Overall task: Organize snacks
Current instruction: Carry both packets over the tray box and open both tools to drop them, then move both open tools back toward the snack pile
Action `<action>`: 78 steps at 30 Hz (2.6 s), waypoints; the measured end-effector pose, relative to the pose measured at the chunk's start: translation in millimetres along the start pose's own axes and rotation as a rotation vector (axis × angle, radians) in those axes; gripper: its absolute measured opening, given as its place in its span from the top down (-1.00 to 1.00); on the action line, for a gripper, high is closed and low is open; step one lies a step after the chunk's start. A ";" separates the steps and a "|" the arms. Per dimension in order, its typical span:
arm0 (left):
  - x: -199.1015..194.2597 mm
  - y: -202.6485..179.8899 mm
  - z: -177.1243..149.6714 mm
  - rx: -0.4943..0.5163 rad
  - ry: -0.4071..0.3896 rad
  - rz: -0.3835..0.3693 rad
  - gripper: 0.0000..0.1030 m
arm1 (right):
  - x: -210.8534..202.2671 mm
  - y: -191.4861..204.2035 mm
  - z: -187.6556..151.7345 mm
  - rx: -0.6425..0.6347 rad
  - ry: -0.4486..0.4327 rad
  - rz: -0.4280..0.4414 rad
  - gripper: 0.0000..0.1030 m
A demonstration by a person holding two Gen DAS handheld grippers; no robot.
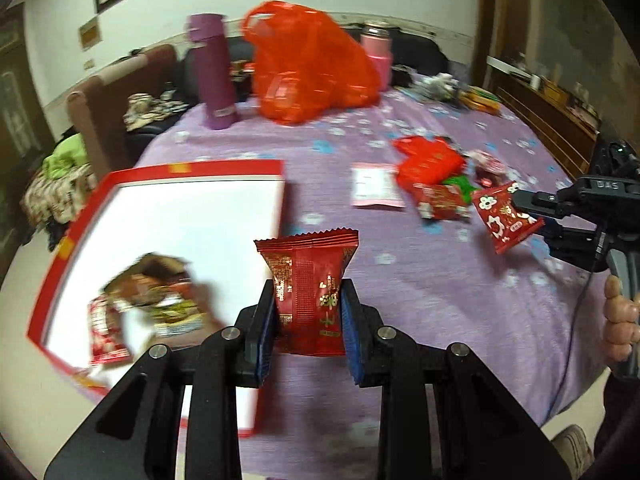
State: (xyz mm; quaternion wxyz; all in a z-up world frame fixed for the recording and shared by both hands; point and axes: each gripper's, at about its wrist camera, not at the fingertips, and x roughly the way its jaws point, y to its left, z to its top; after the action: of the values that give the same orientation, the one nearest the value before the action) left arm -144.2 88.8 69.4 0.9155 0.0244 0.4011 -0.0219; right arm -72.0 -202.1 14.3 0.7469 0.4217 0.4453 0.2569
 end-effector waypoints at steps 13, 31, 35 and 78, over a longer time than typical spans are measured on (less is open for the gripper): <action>4.9 75.7 -5.1 -0.121 -0.026 0.183 0.47 | 144.1 113.7 -48.8 -0.152 0.240 0.052 0.60; 18.4 124.9 -21.8 -0.166 -0.015 0.397 0.29 | 193.8 148.9 -78.4 -0.251 0.274 0.020 0.38; 14.1 120.6 -20.9 -0.157 -0.034 0.415 0.04 | 184.0 144.3 -69.4 -0.232 0.251 0.017 0.25; -0.3 -67.2 -7.8 0.219 -0.051 0.178 -0.57 | -83.7 -24.4 51.5 -0.054 -0.193 -0.193 -0.27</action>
State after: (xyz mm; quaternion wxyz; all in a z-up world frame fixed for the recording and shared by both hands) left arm -154.1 22.2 62.5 0.9156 0.1591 0.3691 0.0152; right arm -65.8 -298.8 43.6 0.8186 0.3793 0.4028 0.1541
